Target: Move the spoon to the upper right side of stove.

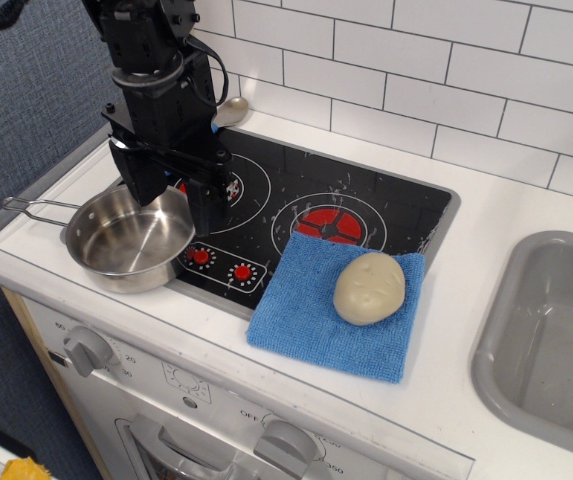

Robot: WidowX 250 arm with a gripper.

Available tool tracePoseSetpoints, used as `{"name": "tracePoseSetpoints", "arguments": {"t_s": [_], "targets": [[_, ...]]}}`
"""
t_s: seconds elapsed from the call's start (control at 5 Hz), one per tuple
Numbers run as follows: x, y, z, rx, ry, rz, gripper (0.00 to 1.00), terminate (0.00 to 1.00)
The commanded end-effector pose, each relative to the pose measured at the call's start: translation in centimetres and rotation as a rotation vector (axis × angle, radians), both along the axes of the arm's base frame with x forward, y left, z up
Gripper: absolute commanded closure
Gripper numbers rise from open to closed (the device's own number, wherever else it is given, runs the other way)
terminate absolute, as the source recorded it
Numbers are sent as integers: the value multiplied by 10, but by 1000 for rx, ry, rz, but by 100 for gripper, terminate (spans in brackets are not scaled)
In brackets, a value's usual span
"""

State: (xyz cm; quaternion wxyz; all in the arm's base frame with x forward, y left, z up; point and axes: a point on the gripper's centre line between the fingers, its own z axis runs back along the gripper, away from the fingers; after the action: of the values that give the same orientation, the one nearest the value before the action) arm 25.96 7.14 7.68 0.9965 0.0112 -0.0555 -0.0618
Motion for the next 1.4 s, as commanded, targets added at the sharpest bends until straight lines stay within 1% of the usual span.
{"name": "tracePoseSetpoints", "arguments": {"t_s": [0.0,0.2,0.4,0.6,0.8,1.0,1.2], "targets": [[0,0,0,0,0,0,0,0],[24,34,14,20,-17,74,0,0],[50,76,28,36,-44,160,0,0],[74,114,20,69,-39,209,0,0],[92,120,-10,12,-30,205,0,0],[101,109,-24,-2,-25,176,0,0],[107,100,-30,-8,-39,176,0,0]]}}
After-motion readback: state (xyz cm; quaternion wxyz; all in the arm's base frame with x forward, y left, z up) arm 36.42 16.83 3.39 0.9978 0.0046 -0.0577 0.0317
